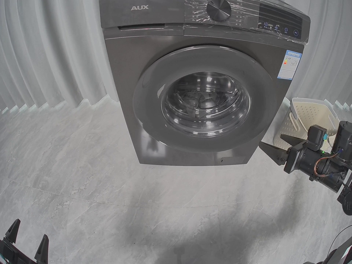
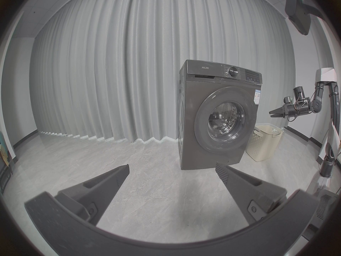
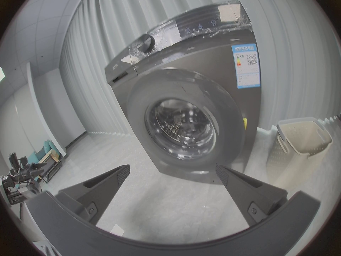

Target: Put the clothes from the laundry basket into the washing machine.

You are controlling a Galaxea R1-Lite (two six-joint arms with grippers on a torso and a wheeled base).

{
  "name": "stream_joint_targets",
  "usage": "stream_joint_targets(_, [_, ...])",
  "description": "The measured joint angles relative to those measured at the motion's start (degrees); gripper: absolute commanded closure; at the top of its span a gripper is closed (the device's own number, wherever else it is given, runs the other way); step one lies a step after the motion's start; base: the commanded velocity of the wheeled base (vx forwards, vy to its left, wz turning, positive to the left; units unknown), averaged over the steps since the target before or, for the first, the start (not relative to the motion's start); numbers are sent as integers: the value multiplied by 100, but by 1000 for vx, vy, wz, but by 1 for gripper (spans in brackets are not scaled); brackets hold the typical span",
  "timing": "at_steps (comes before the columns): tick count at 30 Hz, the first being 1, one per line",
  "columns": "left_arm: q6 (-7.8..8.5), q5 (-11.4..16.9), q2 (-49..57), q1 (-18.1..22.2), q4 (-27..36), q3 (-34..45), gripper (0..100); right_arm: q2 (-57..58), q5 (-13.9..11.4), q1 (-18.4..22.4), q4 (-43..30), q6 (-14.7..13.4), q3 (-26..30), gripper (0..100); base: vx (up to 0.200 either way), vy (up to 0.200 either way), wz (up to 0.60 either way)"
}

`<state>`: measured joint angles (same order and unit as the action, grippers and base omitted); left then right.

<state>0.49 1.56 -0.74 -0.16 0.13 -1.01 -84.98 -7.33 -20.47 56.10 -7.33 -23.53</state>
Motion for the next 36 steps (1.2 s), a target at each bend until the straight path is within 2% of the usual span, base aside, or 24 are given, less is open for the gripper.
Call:
stream_joint_targets(3, [-13,0,0,0,-2,0,0,-182,41,-98,269,-13,-28,0,133,0,0])
stream_joint_targets(8, [-22,-6,-2,-11,2,0,0,-346,41,-163,301,-22,-56,0,0,0,0])
stream_joint_targets(20, [-24,-12,-5,-5,0,0,0,-429,22,-332,323,-35,-72,0,0,-200,0])
stream_joint_targets(26, [0,-9,-7,2,5,0,0,-432,-15,-375,523,-50,-74,0,0,0,0])
stream_joint_targets(36, [-17,-9,-10,-5,2,0,0,-463,35,-642,674,-57,-288,0,200,0,0])
